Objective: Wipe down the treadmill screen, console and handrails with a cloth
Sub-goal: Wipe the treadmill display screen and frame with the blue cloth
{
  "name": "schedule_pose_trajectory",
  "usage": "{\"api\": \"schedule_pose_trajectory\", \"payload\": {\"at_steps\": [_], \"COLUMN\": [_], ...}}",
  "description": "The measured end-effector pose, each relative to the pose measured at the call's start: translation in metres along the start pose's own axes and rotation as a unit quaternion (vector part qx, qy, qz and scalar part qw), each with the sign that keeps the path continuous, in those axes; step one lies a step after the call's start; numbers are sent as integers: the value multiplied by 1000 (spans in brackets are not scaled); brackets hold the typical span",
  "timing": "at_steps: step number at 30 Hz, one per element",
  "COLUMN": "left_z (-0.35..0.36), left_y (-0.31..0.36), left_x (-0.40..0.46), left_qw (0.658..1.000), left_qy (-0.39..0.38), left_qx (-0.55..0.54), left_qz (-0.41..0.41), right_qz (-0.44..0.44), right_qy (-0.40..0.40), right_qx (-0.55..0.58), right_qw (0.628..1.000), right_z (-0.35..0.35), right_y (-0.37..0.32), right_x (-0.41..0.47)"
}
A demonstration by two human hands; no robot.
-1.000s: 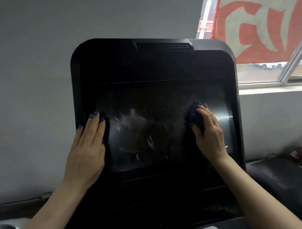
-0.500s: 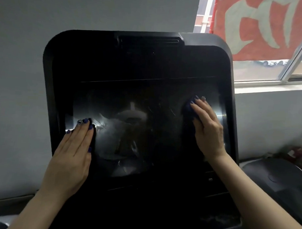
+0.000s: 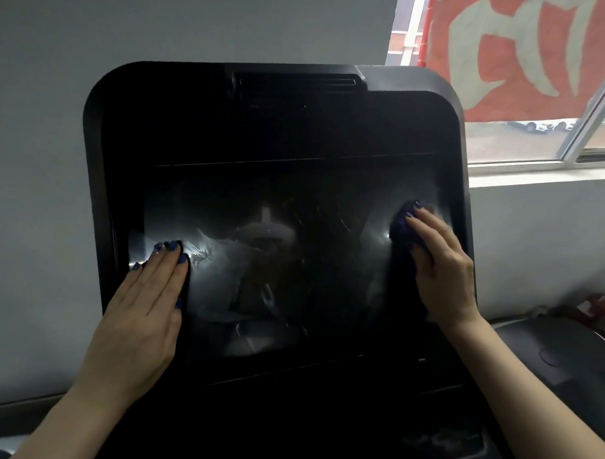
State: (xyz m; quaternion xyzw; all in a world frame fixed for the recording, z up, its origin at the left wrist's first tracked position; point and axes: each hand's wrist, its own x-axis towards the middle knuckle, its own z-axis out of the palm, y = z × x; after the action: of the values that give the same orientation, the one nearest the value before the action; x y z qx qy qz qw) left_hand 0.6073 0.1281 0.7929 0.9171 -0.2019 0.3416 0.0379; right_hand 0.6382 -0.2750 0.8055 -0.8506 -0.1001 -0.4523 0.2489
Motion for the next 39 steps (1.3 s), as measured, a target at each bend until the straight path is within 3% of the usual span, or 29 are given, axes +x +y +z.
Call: {"api": "schedule_pose_trajectory", "payload": {"at_steps": [16, 34, 39], "left_z": [0, 3, 3], "left_y": [-1, -2, -1], "left_x": [0, -2, -2], "left_qw": [1000, 1000, 1000], "left_qy": [-4, 13, 18], "left_qx": [-11, -5, -2], "left_qz": [-2, 8, 13], "right_qz": [37, 57, 59], "right_qy": [28, 38, 41], "right_qx": [-13, -1, 0], "right_qw": [999, 998, 997], "right_z": [0, -7, -6], "right_y": [18, 15, 10], "right_x": [17, -71, -59]}}
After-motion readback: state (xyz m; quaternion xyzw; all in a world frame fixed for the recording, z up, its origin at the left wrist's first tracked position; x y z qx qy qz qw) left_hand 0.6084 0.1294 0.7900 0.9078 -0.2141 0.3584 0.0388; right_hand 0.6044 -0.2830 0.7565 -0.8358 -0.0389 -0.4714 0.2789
